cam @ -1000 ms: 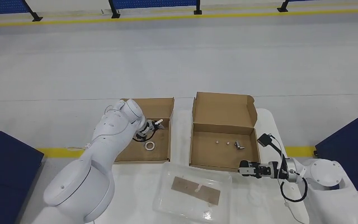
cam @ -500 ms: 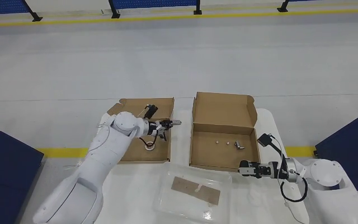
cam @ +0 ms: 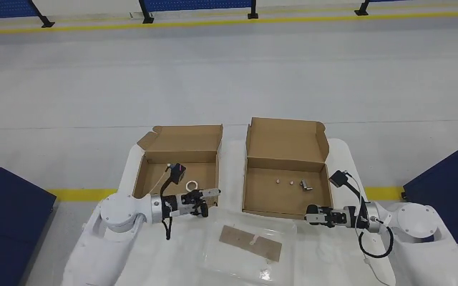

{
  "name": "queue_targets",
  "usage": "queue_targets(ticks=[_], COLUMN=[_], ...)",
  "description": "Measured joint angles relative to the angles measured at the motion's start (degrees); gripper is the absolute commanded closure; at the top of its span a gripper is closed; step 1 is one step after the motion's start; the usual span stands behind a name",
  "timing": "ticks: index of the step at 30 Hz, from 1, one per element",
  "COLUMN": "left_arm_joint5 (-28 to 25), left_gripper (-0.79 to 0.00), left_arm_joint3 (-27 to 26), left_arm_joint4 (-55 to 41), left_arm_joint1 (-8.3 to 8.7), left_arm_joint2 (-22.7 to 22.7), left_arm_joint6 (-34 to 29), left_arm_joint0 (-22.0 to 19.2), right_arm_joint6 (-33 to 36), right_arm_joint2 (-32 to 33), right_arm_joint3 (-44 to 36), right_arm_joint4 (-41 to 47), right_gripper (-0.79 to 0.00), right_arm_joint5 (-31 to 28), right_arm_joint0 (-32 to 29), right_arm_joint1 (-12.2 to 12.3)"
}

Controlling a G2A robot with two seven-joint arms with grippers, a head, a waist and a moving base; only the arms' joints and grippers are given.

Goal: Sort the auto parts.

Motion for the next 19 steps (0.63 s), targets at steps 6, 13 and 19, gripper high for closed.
queue_targets(ticks=[6, 13, 19], left_arm_joint5=[-1.1, -1.4, -1.4], left_gripper=[-0.785, -0.785, -0.785], left_arm_joint3=[-7.0, -8.8, -8.8], left_arm_joint4=[-2.2, -2.5, -2.5], left_arm_joint1=[0.97, 1.29, 1.28], left_arm_joint2=[-4.1, -4.9, -4.9], left_arm_joint6=[-0.7, -1.2, -1.2], left_arm_joint0=[7.8, 9.4, 9.4], right_arm_joint6=[0.0, 0.0, 0.0], right_arm_joint2=[0.0, 0.0, 0.0], right_arm_joint3=[0.0, 0.0, 0.0], right_arm_joint4=[0.0, 0.0, 0.0], right_gripper=[-0.785, -0.784, -0.784], right_arm_joint5=[0.0, 0.0, 0.0], right_arm_joint0=[0.0, 0.0, 0.0], right_arm_joint1=[0.0, 0.0, 0.0])
